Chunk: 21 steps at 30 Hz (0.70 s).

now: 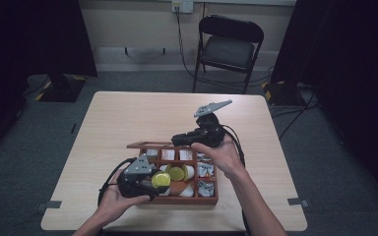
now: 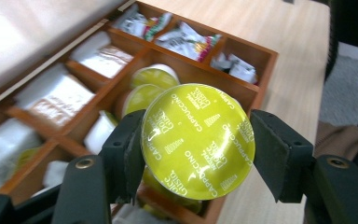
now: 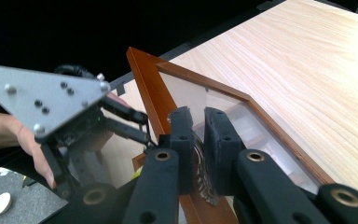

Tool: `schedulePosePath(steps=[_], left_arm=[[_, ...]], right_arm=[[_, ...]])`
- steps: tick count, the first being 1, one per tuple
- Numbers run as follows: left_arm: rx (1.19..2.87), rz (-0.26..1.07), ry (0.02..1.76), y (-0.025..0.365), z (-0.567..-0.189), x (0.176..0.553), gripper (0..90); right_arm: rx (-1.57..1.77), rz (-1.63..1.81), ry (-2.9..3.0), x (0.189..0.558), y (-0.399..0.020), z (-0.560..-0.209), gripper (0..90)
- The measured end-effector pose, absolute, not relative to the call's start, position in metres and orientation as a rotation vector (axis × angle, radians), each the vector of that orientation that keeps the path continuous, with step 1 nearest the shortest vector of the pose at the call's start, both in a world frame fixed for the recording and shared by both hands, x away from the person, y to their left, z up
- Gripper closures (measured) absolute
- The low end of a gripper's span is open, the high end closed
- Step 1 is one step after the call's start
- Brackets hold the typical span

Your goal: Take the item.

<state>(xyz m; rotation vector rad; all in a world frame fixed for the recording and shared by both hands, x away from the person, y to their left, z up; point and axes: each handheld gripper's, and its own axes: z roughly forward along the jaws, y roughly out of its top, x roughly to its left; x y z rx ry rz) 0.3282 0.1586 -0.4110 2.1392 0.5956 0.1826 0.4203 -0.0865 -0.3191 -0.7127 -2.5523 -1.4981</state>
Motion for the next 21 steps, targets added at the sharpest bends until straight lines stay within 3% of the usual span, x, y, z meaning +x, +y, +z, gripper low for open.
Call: schedulePosePath(steps=[21], left_arm=[[2.085,0.22,0.707,0.192,-0.408,0.335,38.9]], right_arm=[[-0.712,-1.5,-2.552,0.42,-0.087,-0.319,82.2]])
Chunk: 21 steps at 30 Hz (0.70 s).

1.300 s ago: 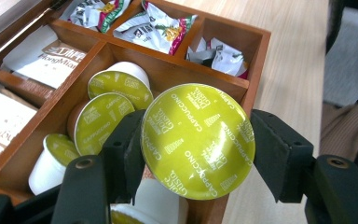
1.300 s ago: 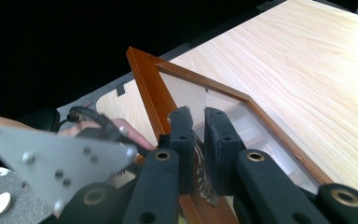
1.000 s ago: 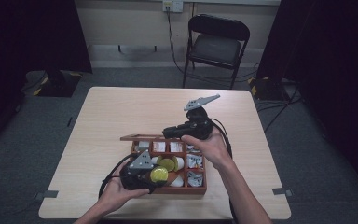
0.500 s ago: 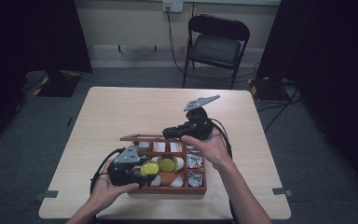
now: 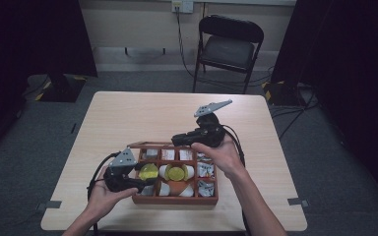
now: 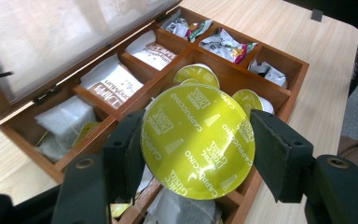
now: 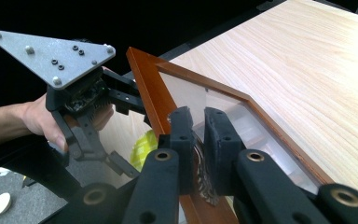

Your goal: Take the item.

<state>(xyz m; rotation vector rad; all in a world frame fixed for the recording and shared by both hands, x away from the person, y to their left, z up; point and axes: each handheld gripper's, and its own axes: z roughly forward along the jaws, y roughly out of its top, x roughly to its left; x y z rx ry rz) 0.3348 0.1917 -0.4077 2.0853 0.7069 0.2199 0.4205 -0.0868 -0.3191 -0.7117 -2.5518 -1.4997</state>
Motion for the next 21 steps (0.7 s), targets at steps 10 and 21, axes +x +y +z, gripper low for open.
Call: schedulePosePath(steps=[10,21], left_arm=[[2.042,0.251,0.757,0.212,-0.399,0.34,38.9],[2.039,0.248,0.828,0.23,-0.4,0.351,38.9]], right_arm=[[-0.714,-1.499,-2.554,0.421,-0.087,-0.319,82.2],[-0.712,-1.5,-2.554,0.421,-0.087,-0.319,82.2]])
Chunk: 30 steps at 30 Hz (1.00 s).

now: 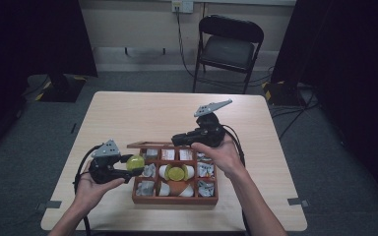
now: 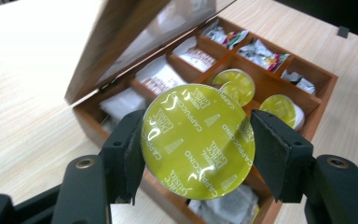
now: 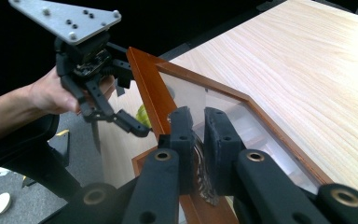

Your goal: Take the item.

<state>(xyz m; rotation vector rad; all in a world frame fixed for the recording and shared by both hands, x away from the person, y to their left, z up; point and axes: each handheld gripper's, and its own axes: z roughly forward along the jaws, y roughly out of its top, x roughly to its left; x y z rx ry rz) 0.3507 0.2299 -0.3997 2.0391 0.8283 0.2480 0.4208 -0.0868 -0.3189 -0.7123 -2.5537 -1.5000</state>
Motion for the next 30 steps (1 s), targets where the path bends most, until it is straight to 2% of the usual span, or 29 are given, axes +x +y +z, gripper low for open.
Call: schedulePosePath(steps=[30], left_arm=[[2.009,0.321,1.01,0.266,-0.421,0.385,38.9]], right_arm=[[-0.711,-1.501,-2.555,0.42,-0.087,-0.319,82.2]])
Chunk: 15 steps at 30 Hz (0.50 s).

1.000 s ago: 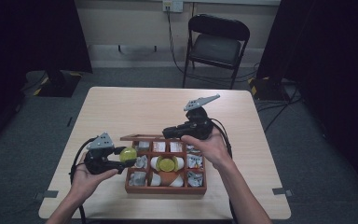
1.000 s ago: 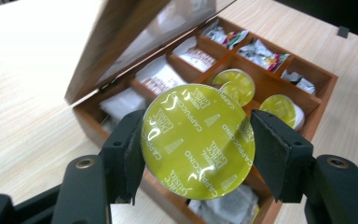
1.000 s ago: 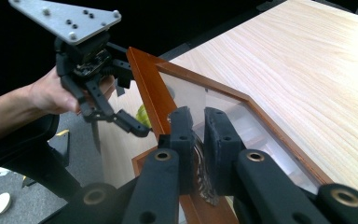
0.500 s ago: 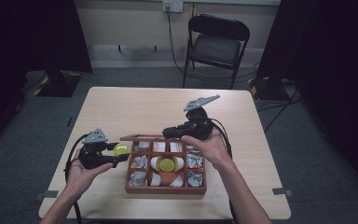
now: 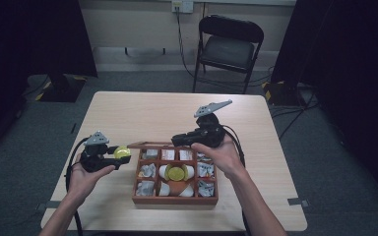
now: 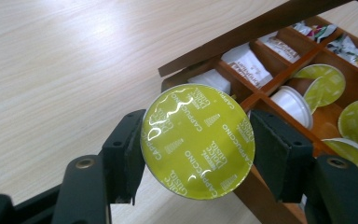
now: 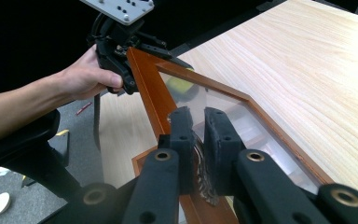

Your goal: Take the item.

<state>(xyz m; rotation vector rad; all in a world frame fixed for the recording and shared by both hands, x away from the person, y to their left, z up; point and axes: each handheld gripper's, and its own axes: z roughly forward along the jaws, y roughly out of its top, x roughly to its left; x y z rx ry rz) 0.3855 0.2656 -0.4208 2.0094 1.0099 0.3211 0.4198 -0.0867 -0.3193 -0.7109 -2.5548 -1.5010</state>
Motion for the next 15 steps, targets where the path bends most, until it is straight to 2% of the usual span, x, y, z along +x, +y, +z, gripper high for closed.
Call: schedulePosePath(steps=[15], left_arm=[[2.067,0.298,1.087,0.266,-0.45,0.403,38.9]], right_arm=[[-0.71,-1.5,-2.556,0.419,-0.086,-0.319,82.2]])
